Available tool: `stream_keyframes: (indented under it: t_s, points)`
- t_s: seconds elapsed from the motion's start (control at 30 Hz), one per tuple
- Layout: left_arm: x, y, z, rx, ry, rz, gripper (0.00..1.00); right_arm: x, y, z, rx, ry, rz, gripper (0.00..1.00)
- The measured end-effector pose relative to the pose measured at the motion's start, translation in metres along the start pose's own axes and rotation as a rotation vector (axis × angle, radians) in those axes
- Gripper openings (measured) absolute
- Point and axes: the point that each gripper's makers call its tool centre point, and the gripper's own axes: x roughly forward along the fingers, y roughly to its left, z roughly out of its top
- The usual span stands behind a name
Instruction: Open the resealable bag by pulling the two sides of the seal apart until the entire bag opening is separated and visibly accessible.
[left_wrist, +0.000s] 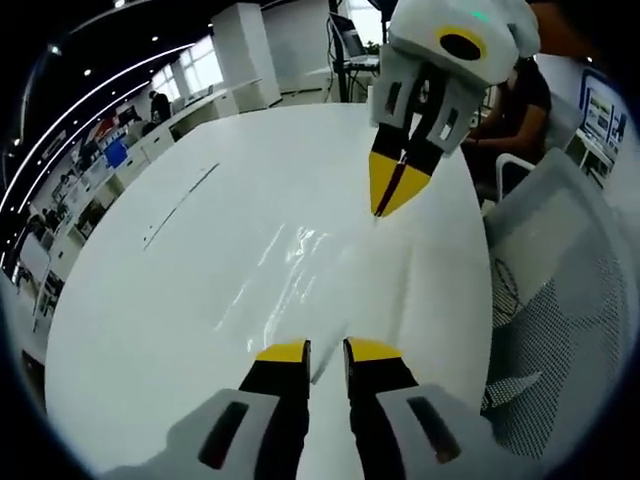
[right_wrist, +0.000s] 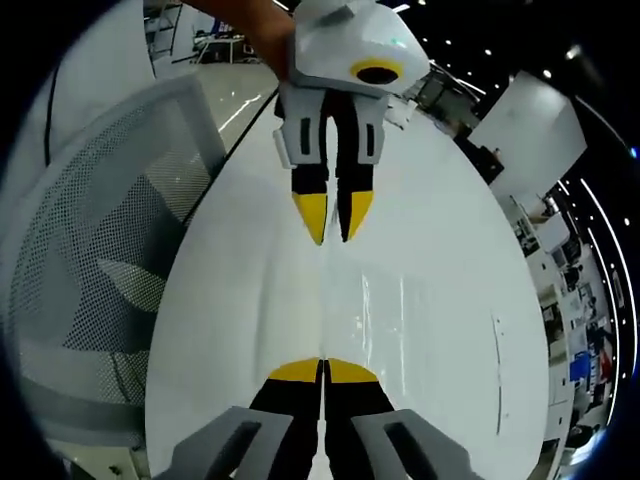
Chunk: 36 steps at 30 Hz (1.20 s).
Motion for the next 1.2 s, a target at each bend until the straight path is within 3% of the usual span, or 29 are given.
stream_keyframes:
  t_s: [0.33, 0.47, 0.9, 1.2]
  points:
    - [-0.0003, -0.0011, -0.0013, 0.035, 0.008, -0.01, 0.0, -0.0028, -0.0008, 0.0031, 0.009, -0.008, -0.007, 0.0]
    - [-0.0013, -0.0016, 0.0006, 0.094, -0.002, 0.004, 0.0, -0.0031, -0.0004, 0.0027, 0.022, -0.007, -0.007, 0.0]
    - [-0.0046, -0.0039, 0.0029, 0.104, -0.006, 0.004, 0.0, -0.0059, -0.002, 0.0035, 0.079, -0.012, -0.026, 0.0]
    - [-0.008, -0.0013, 0.0008, 0.101, -0.026, 0.024, 0.0, -0.0037, -0.0033, 0.0074, 0.06, -0.021, -0.03, 0.0]
